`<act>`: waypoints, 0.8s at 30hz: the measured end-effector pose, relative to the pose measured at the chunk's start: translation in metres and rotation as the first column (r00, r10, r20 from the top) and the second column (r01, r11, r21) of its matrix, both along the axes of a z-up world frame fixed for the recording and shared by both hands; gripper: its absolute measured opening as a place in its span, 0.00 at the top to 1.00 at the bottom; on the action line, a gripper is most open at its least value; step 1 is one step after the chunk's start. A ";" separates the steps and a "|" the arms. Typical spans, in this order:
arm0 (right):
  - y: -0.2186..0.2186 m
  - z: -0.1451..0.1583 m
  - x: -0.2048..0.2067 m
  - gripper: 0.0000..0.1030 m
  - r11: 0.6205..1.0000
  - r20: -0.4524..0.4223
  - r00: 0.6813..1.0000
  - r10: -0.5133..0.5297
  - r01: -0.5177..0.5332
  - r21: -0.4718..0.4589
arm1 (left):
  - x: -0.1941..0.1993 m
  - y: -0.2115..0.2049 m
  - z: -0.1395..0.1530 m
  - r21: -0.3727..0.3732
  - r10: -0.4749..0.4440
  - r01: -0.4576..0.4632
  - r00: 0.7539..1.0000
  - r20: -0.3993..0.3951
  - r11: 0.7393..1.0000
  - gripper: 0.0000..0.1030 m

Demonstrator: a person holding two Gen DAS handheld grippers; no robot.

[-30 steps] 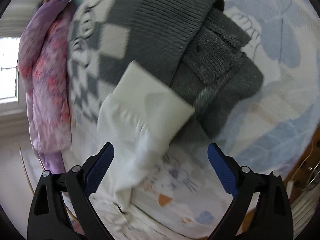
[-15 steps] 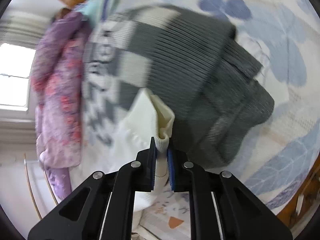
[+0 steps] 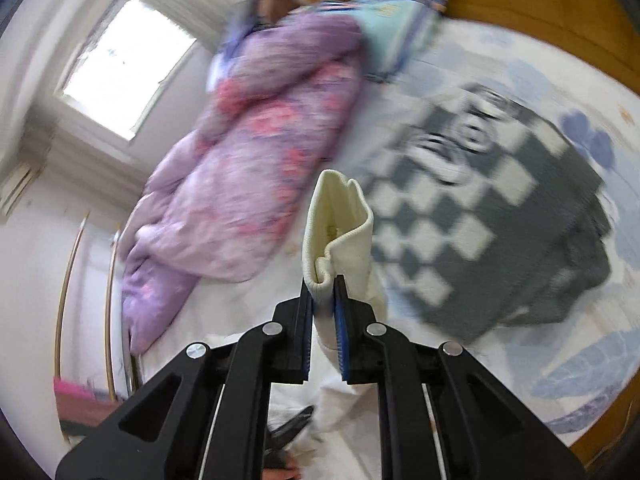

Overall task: Fold large clothes
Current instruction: 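Carry the cuff with the right tool across the jacket body and release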

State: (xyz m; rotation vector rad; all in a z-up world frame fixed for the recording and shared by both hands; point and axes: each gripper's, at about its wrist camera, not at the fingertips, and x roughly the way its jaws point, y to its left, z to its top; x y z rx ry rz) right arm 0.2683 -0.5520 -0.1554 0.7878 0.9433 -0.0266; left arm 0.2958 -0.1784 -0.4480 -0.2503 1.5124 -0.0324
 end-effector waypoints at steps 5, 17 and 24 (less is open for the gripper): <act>0.084 0.038 0.025 0.91 0.993 0.065 0.991 0.120 -0.119 -0.017 | -0.004 0.016 -0.001 -0.076 -0.062 0.065 0.997 0.042 0.995 0.93; 0.310 0.044 0.024 0.91 0.899 0.060 0.897 0.438 -0.437 -0.042 | -0.027 0.145 0.075 -0.152 0.076 -0.061 0.993 0.093 0.986 0.99; 0.431 -0.009 0.008 0.91 0.834 -0.009 0.834 0.552 -0.551 0.019 | -0.059 0.273 0.146 -0.049 0.157 -0.150 0.967 0.201 0.987 0.99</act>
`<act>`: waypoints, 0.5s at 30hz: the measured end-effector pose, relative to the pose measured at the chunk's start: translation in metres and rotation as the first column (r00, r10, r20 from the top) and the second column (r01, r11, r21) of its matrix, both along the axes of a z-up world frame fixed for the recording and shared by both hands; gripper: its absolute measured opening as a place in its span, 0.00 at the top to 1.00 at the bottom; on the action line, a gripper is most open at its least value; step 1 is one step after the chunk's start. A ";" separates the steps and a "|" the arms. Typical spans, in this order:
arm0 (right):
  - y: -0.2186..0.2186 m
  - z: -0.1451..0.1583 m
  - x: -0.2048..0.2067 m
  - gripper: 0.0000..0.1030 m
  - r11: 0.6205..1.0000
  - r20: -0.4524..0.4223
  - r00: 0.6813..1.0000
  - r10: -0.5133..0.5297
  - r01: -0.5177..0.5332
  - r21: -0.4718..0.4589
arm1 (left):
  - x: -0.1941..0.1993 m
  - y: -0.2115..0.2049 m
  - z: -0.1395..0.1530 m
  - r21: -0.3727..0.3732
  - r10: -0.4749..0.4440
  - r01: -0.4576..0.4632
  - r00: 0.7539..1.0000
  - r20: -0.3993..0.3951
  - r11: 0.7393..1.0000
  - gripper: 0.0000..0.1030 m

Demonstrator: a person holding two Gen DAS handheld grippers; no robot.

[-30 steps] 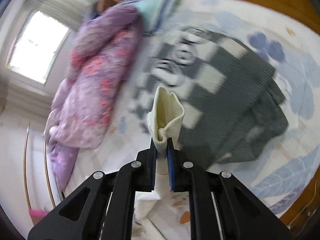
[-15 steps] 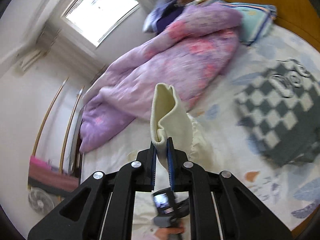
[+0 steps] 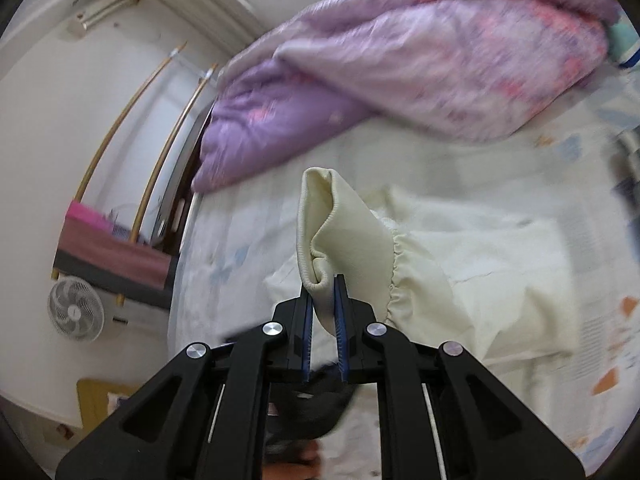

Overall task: Fold large clothes
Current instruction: 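Carry the cuff with the right tool across the jacket body and release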

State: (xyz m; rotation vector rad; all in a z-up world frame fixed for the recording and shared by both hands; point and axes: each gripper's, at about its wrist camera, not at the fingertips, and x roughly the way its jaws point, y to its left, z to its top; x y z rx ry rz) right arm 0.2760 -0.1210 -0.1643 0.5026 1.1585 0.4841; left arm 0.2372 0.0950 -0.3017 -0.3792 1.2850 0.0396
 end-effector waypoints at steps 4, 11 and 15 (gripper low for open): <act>0.056 -0.042 -0.013 0.91 0.999 -0.077 0.996 0.040 -0.039 0.019 | -0.003 0.058 0.010 0.029 0.078 -0.078 0.997 -0.008 0.997 0.99; 0.124 -0.116 -0.025 0.86 0.988 -0.185 0.972 0.147 -0.136 0.071 | -0.014 0.131 -0.012 0.035 0.177 -0.175 0.982 -0.070 0.984 0.99; 0.140 -0.159 -0.027 0.29 0.976 -0.327 0.920 0.214 -0.191 0.102 | -0.018 0.144 -0.033 0.034 0.201 -0.199 0.972 -0.120 0.979 0.88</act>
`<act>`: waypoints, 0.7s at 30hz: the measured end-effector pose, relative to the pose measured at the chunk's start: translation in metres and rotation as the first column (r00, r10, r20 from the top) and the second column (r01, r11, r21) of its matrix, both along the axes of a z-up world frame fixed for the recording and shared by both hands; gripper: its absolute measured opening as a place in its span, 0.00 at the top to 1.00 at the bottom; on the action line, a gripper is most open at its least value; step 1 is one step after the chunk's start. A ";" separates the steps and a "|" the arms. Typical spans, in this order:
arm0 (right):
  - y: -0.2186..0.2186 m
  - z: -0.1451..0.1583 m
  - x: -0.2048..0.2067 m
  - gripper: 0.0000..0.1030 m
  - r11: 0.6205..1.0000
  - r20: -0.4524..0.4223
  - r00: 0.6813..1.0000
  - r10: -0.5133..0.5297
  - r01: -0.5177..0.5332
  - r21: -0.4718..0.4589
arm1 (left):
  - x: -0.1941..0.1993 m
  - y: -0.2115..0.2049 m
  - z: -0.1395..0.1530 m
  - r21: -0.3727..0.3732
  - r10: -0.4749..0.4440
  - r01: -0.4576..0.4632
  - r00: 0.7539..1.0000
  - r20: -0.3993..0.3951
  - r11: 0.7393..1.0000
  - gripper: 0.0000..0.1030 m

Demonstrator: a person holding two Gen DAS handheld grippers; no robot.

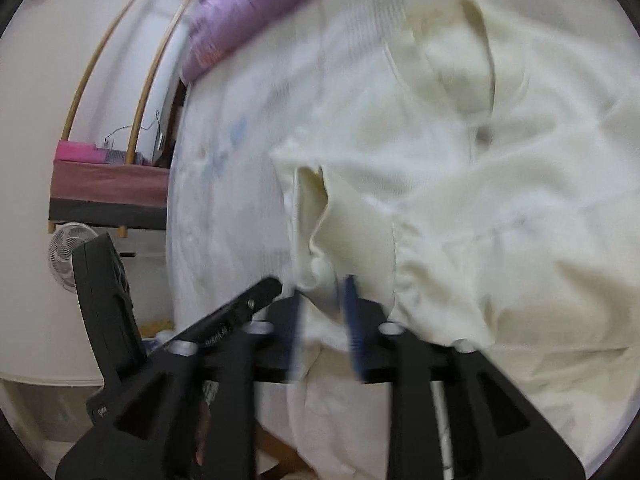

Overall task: Fold large clothes
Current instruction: 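Carry the cuff with the right tool across the jacket body and release, then grasp the jacket hem with the left tool while the right tool smooths the body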

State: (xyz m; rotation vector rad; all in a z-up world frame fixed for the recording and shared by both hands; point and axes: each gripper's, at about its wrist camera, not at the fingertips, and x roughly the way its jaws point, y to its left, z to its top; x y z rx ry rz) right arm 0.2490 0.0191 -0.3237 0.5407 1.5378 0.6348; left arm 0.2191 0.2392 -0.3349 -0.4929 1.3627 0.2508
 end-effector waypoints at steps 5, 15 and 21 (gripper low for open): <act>-0.052 -0.004 0.007 0.07 0.995 -0.030 0.995 -0.097 0.097 -0.026 | 0.005 0.000 -0.023 -0.056 0.054 -0.055 0.998 -0.019 0.997 0.48; -0.225 -0.023 -0.018 0.07 0.908 -0.042 0.965 -0.258 0.228 -0.350 | 0.007 -0.007 -0.025 -0.109 0.098 -0.108 0.991 -0.090 0.988 0.26; -0.281 -0.032 -0.032 0.07 0.870 -0.071 0.933 -0.352 0.299 -0.391 | 0.009 -0.013 -0.003 -0.059 0.071 -0.073 0.997 -0.035 0.996 0.13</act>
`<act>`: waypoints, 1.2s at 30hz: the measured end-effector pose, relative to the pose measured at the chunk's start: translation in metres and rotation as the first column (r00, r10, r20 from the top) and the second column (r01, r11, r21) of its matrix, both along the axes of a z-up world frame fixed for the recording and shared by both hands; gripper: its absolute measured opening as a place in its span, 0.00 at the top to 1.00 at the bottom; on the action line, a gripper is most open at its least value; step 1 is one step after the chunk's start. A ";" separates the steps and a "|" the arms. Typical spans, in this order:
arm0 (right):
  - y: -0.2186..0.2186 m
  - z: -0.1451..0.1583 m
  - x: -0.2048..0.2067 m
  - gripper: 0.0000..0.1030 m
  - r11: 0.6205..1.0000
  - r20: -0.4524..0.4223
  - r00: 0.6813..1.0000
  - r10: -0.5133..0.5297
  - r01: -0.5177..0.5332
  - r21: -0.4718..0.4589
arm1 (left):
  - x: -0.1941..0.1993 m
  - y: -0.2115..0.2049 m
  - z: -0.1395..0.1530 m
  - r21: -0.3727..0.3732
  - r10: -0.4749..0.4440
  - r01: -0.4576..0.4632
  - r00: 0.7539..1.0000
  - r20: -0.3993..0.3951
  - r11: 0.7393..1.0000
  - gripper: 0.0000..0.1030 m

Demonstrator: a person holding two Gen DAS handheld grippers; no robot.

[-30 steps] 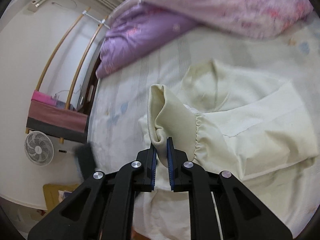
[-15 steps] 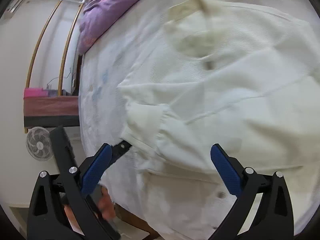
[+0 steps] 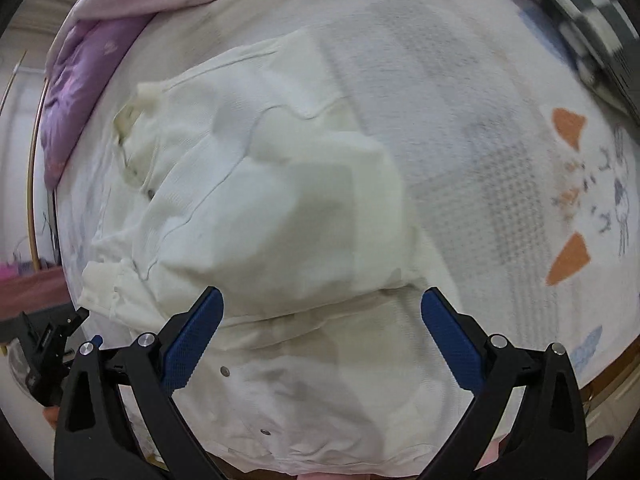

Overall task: Fold large clothes
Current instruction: 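Grasp the jacket hem with the left tool while the right tool smooths the body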

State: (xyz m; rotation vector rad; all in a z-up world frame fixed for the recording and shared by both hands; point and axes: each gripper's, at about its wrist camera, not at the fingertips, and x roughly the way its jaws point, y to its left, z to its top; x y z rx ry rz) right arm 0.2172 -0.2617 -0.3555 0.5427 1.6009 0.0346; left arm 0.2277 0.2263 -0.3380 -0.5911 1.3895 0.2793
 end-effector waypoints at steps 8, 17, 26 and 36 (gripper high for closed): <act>-0.010 0.005 0.018 0.07 1.000 0.030 1.000 -0.002 0.003 -0.015 | 0.020 -0.018 0.029 0.019 -0.067 0.067 0.998 -0.012 0.998 0.13; -0.010 -0.007 0.019 0.07 1.000 -0.008 1.000 -0.002 0.002 0.006 | 0.055 -0.036 0.034 -0.038 -0.089 0.089 0.996 -0.020 0.995 0.11; -0.006 -0.012 0.027 0.44 0.998 0.018 0.999 0.049 -0.048 -0.036 | 0.061 -0.035 -0.048 0.130 -0.099 0.122 0.980 -0.170 0.984 0.94; 0.022 -0.079 0.040 0.90 0.983 -0.045 0.983 0.176 -0.178 -0.036 | 0.003 0.032 -0.057 0.162 0.061 -0.035 0.986 -0.158 0.986 0.93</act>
